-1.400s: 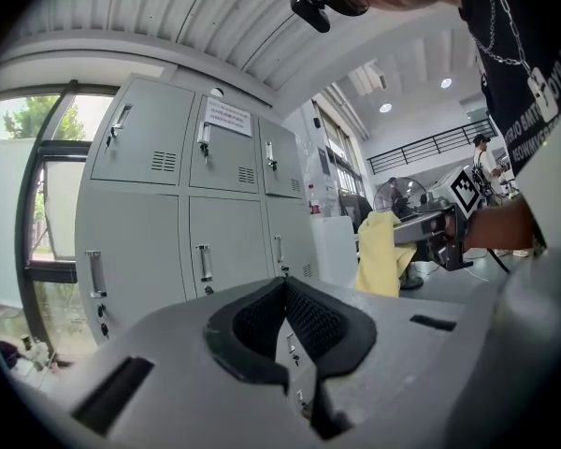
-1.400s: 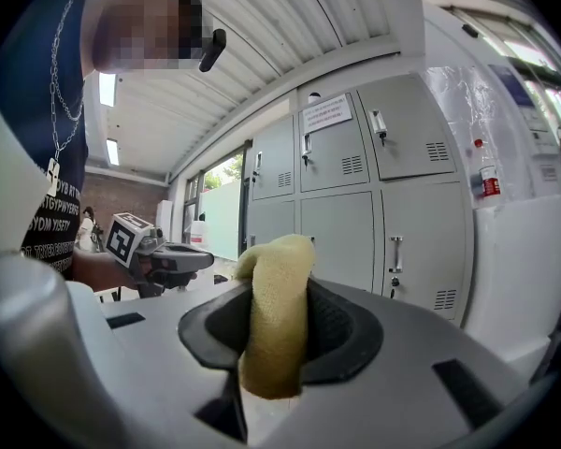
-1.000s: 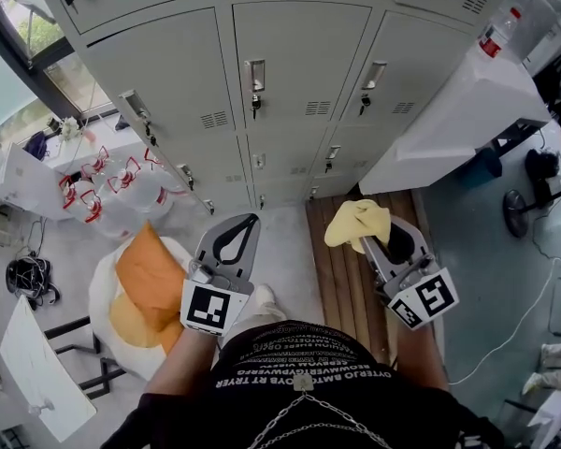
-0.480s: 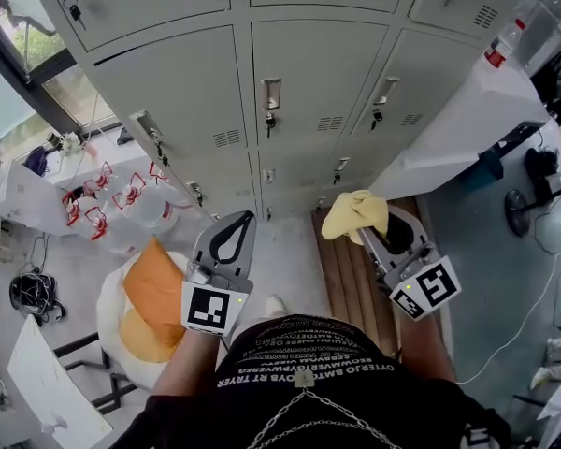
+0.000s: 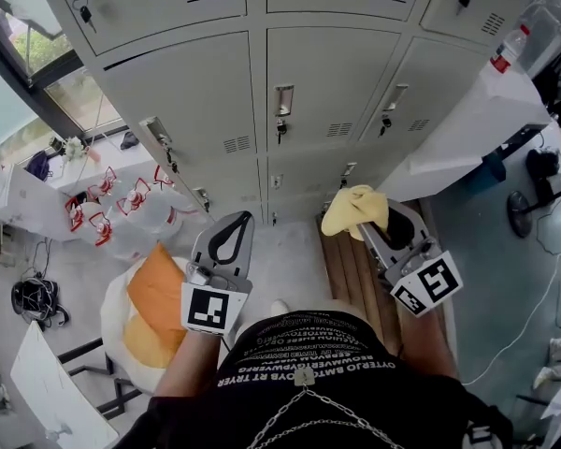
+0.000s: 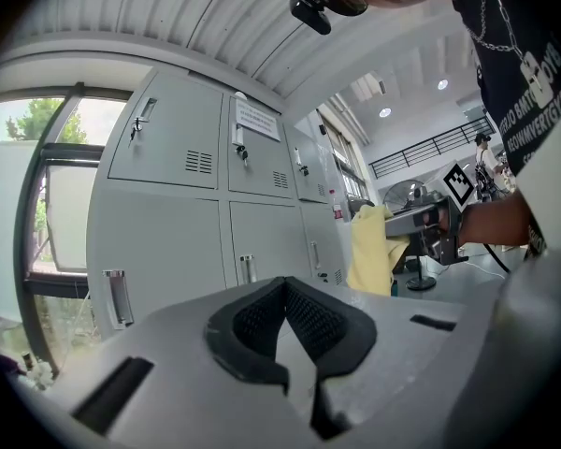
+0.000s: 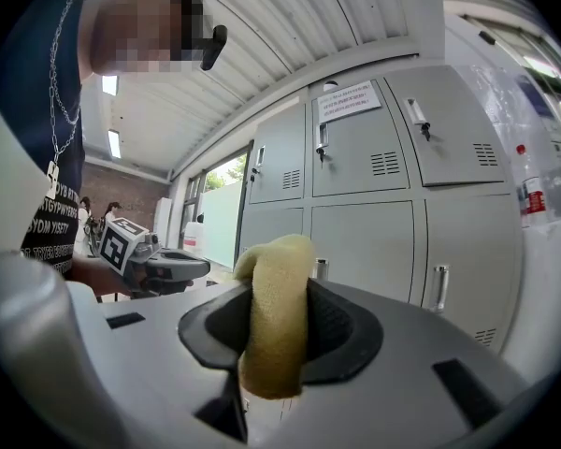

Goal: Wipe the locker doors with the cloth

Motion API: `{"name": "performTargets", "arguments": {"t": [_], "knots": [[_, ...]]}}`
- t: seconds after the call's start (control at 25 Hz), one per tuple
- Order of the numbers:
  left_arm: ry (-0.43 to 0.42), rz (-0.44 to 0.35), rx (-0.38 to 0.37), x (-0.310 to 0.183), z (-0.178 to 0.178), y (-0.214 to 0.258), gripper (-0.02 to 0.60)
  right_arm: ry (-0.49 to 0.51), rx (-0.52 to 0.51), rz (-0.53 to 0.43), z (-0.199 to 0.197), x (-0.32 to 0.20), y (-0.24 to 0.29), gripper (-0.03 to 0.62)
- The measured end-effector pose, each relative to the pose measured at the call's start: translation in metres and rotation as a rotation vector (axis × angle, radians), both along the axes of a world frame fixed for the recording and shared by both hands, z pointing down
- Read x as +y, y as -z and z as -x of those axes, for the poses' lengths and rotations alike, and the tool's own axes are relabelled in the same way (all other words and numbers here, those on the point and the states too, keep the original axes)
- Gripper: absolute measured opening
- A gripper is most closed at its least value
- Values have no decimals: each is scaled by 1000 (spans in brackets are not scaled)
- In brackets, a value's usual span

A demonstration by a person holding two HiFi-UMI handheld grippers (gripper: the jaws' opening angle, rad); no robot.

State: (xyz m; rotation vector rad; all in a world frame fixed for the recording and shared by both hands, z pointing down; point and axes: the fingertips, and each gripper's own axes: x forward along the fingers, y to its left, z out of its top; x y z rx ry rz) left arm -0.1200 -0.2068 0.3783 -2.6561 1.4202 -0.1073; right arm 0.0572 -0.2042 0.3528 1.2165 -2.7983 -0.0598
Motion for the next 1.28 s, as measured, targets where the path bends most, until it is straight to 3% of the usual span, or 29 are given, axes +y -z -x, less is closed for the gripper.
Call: {"name": "performTargets", "arguments": {"t": [0.52, 1.04, 1.28], "knots": [[-41, 13, -16, -12, -23, -10, 6, -13, -15, 14, -16, -10, -8, 115], [113, 69, -10, -64, 7, -19, 6, 135, -26, 21, 9, -84, -10, 115], [119, 51, -33, -86, 2, -16, 6, 181, -28, 6, 16, -113, -3, 115]]}}
